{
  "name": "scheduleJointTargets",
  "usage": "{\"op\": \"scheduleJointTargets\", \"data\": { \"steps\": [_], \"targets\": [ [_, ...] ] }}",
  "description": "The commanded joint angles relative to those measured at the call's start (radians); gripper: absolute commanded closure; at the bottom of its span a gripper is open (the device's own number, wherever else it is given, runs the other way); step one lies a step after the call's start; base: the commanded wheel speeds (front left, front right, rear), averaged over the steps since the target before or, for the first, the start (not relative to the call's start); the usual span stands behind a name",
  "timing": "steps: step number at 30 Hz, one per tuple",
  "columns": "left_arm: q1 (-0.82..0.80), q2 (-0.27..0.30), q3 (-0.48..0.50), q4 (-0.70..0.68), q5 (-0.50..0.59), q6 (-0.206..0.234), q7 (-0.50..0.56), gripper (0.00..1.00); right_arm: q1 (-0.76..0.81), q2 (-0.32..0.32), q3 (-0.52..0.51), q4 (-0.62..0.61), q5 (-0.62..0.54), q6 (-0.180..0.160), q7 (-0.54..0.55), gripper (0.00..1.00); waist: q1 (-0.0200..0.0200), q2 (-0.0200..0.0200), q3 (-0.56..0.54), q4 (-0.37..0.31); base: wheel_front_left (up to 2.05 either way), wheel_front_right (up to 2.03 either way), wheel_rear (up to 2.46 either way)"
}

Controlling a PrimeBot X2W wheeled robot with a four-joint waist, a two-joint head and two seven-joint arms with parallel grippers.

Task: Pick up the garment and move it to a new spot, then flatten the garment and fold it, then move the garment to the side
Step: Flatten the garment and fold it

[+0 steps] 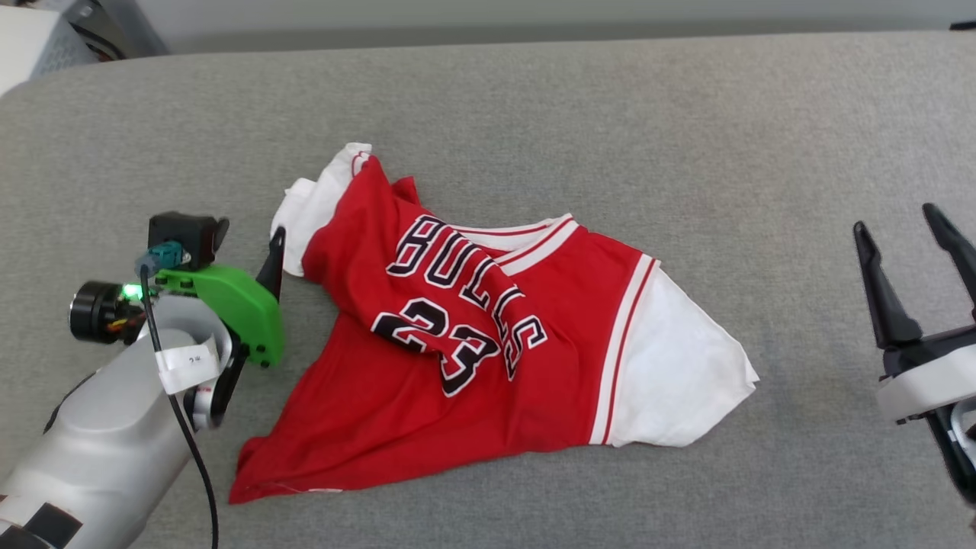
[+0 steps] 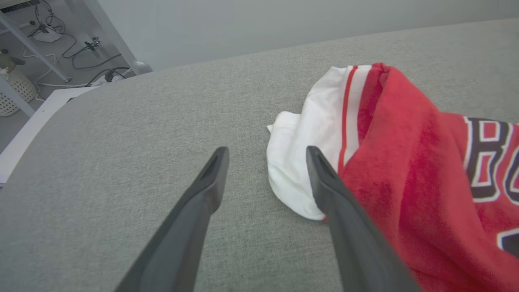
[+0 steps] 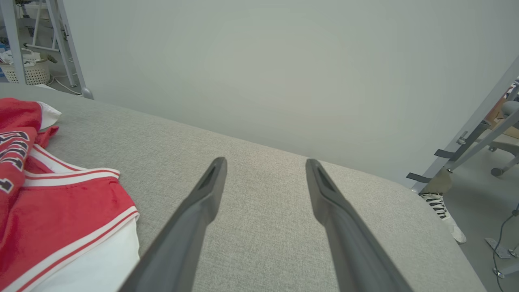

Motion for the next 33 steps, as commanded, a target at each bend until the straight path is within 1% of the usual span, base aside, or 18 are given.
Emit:
{"op": "scheduleJointTargets", "data": {
  "steps": [1,4,7,8,11,14,16,20,23,27,33],
  "targets": [
    [0.022,0.002,0.048,-0.047,0.042,0.037,-0.005,0.0,-0.015,-0.017,-0.002,-0.018,0.013,-0.001,0.013,0.0,0.0,0.0,-0.04,0.037,0.0,0.0,0.0],
    [0.098,0.018,0.184,-0.212,0.166,0.14,-0.006,0.0,-0.046,-0.067,0.013,-0.066,0.025,-0.001,0.061,0.0,0.0,0.0,-0.06,0.057,0.0,0.0,0.0],
    [0.196,0.024,0.299,-0.35,0.278,0.212,-0.006,0.0,-0.088,-0.139,0.056,-0.092,0.065,-0.001,0.127,0.0,0.0,0.0,-0.07,0.07,0.0,0.0,0.0],
    [0.234,0.022,0.335,-0.4,0.318,0.233,-0.006,0.0,-0.103,-0.169,0.084,-0.097,0.092,-0.001,0.171,0.0,0.0,0.0,-0.073,0.075,0.0,0.0,0.0],
    [0.325,0.011,0.413,-0.501,0.413,0.271,-0.006,0.0,-0.146,-0.256,0.174,-0.111,0.177,-0.001,0.304,0.0,0.0,0.0,-0.078,0.084,0.0,0.0,0.0],
    [0.411,-0.011,0.481,-0.578,0.498,0.296,-0.006,0.0,-0.181,-0.345,0.283,-0.128,0.307,-0.001,0.49,0.0,0.0,0.0,-0.08,0.091,0.0,0.0,0.0],
    [0.46,-0.03,0.517,-0.615,0.546,0.302,-0.006,0.0,-0.192,-0.393,0.344,-0.137,0.395,-0.001,0.623,0.0,0.0,0.0,-0.079,0.095,0.0,0.0,0.0],
    [0.537,-0.07,0.571,-0.661,0.623,0.296,-0.006,0.0,-0.206,-0.461,0.415,-0.159,0.518,-0.001,0.821,0.0,0.0,0.0,-0.065,0.105,0.0,0.0,0.0],
    [0.571,-0.104,0.605,-0.687,0.67,0.283,-0.006,0.0,-0.21,-0.478,0.445,-0.15,0.575,-0.001,0.903,0.0,0.0,0.0,-0.045,0.117,0.0,0.0,0.0],
    [0.588,-0.149,0.643,-0.695,0.716,0.26,-0.006,0.0,-0.195,-0.451,0.486,-0.094,0.6,-0.001,0.92,0.0,0.0,0.0,-0.018,0.135,0.0,0.0,0.0],
    [0.597,-0.196,0.688,-0.686,0.768,0.219,-0.006,0.0,-0.177,-0.384,0.585,0.034,0.574,-0.001,0.855,0.0,0.0,0.0,0.014,0.149,0.0,0.0,0.0]
  ]
}}
